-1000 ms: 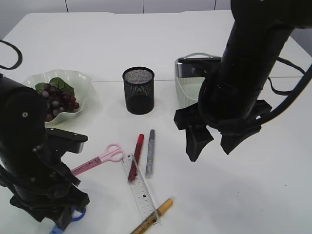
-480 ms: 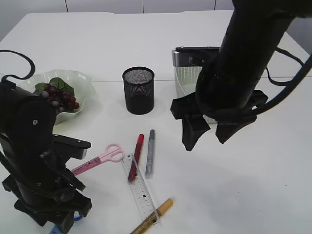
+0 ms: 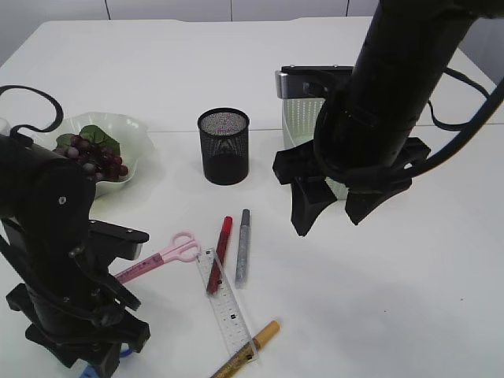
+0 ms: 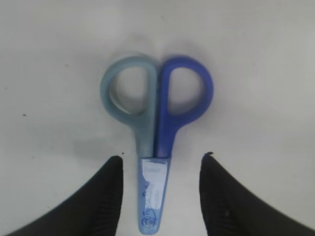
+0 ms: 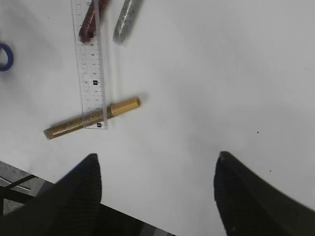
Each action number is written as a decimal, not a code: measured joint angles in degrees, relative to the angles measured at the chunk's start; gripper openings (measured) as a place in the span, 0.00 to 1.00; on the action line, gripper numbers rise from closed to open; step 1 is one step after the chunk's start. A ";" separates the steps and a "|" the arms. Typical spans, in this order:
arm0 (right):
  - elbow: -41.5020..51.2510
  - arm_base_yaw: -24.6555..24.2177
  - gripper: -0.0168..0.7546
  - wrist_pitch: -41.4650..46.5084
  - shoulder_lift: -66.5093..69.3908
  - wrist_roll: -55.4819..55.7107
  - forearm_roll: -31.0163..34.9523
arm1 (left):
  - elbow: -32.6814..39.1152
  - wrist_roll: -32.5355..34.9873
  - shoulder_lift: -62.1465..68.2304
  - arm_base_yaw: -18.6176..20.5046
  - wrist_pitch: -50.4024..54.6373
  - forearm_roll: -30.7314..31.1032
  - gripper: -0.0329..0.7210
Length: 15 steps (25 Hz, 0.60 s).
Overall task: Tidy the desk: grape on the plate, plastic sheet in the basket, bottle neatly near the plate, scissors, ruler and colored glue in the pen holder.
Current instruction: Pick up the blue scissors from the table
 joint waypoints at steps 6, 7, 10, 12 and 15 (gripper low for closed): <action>0.00 0.00 0.70 0.00 0.00 -0.12 0.00 | 0.00 0.00 0.06 0.00 0.00 0.10 0.53; 0.00 0.00 0.70 0.00 0.00 -0.12 0.00 | 0.00 0.00 0.06 0.00 0.00 0.10 0.53; 0.00 0.00 0.70 0.00 0.00 -0.12 0.00 | 0.00 0.00 0.06 0.00 0.00 0.10 0.53; 0.00 0.00 0.70 0.00 0.00 -0.12 0.00 | 0.00 0.00 0.34 0.00 -0.18 0.10 0.52; 0.00 0.00 0.70 0.00 0.00 -0.12 0.00 | 0.00 0.00 1.13 0.00 -0.64 0.21 0.51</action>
